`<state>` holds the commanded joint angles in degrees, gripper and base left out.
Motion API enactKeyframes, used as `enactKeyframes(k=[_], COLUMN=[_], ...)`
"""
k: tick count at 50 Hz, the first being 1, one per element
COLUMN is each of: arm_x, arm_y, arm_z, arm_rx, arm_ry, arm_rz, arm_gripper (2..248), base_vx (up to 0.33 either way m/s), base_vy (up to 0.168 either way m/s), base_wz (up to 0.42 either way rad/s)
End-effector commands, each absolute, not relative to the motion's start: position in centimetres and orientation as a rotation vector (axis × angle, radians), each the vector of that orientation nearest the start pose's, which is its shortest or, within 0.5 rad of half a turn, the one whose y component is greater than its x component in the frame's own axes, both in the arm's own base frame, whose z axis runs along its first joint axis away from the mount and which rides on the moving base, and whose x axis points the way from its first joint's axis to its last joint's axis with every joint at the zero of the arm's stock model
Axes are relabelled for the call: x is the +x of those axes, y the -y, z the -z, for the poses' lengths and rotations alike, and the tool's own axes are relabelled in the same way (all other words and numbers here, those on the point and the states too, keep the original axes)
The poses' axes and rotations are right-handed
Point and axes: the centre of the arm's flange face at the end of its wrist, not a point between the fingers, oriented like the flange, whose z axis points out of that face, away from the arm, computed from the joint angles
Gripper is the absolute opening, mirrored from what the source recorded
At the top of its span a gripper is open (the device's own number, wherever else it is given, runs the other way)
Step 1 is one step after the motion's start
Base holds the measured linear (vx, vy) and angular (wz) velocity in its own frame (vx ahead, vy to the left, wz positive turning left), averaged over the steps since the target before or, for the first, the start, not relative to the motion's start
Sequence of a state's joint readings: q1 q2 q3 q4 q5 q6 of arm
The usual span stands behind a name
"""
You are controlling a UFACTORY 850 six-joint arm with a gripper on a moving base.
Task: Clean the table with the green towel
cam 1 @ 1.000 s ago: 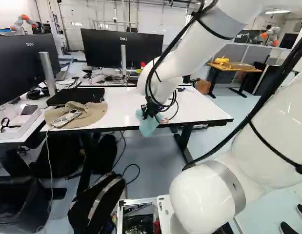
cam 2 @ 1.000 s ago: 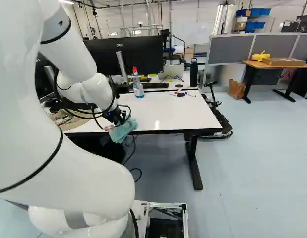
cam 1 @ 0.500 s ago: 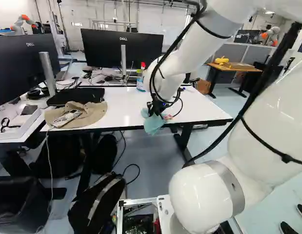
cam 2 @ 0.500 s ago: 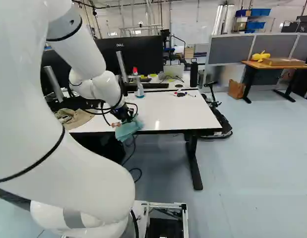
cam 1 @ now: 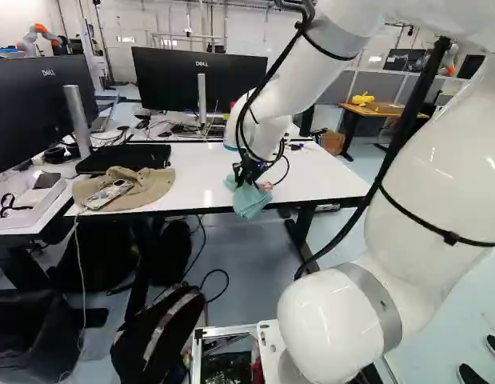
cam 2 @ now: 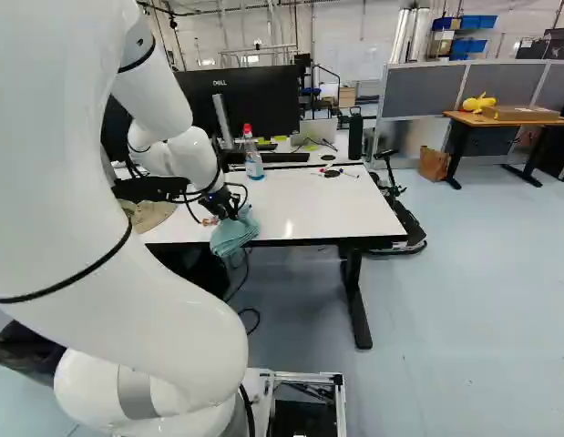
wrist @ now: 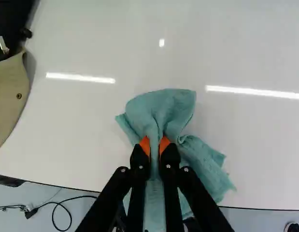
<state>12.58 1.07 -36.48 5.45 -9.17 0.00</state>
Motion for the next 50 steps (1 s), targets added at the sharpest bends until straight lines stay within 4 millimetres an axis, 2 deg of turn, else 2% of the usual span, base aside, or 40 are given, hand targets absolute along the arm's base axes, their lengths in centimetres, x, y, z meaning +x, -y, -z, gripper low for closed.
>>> enactKeyframes(k=[26,50], arm_x=[39.0,35.8], arm_y=[-13.5,-16.4], arm_z=[-42.9,-42.8], arm_rx=[-2.915,-2.875], arm_ry=[0.352,0.487], arm_rz=[0.723,0.709], arm_gripper=[41,41], base_vx=[0.000,0.000], base_vy=[0.000,0.000], base_wz=[0.000,0.000])
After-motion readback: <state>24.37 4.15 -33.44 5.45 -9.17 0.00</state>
